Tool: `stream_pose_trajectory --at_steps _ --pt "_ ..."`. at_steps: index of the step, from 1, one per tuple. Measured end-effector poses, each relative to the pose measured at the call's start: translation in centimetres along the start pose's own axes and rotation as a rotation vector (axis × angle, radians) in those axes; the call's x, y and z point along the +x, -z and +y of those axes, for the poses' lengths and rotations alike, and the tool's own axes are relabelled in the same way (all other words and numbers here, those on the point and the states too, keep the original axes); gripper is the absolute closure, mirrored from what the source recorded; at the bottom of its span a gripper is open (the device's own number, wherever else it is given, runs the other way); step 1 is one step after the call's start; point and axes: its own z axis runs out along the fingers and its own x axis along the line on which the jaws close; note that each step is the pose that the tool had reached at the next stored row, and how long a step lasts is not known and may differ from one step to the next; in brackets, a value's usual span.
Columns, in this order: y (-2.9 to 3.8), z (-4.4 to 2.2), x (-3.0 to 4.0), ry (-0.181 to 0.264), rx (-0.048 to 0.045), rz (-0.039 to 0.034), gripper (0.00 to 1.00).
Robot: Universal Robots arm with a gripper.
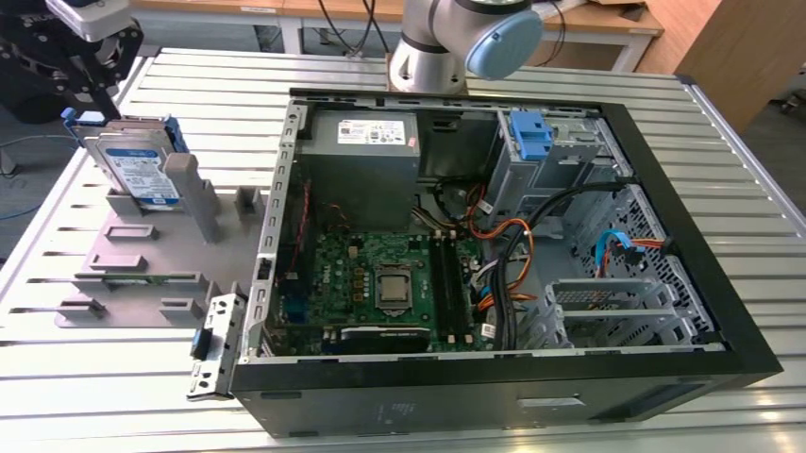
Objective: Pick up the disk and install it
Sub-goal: 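Pick up the disk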
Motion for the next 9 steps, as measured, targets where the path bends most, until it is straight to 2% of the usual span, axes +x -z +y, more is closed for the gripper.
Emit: stream_pose_trajectory --at_steps 6,9 --pt "0.00 0.00 0.00 0.097 -0.0020 0.0027 0.89" --pt "0.00 0.00 0.00 0.101 -0.0021 0.0030 0.89"
